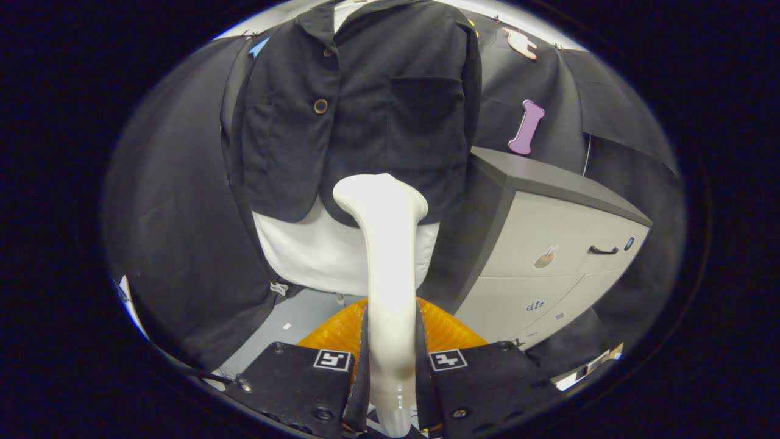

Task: Iron the clothes twice with a garment steamer, once on the left side and once on the right side.

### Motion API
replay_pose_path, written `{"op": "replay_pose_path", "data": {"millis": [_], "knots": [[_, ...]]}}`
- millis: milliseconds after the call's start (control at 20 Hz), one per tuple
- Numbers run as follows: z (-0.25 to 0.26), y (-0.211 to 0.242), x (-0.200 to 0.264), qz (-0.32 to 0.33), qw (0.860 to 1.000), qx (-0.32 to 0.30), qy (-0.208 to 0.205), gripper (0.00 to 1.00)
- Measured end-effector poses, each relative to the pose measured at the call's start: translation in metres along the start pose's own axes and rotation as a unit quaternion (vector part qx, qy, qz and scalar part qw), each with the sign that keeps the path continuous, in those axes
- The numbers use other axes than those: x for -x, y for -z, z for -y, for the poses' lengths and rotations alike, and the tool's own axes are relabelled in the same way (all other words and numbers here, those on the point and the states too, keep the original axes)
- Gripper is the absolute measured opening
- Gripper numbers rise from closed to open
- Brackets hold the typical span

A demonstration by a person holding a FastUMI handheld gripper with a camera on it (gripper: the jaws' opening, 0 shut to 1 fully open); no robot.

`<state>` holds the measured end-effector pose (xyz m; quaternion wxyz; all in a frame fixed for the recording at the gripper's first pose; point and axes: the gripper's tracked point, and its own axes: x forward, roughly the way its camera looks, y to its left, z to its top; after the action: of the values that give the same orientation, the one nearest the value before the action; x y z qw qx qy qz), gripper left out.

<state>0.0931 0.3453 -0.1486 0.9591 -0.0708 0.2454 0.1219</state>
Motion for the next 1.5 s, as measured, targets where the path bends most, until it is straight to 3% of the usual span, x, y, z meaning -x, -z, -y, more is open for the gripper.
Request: {"op": "replay_pose_path", "data": {"millis": [250,550,1050,1500], "knots": [[-0.018,-0.068,0.049,0.078,0.997,-0.001,-0.029,0.33],[-0.048,-0.163,0.101,0.18,0.982,-0.001,-0.057,0.33],[-0.109,-0.331,0.149,0.359,0.93,0.011,-0.081,0.34],[-0.156,-0.419,0.139,0.419,0.904,0.025,-0.082,0.33]]}}
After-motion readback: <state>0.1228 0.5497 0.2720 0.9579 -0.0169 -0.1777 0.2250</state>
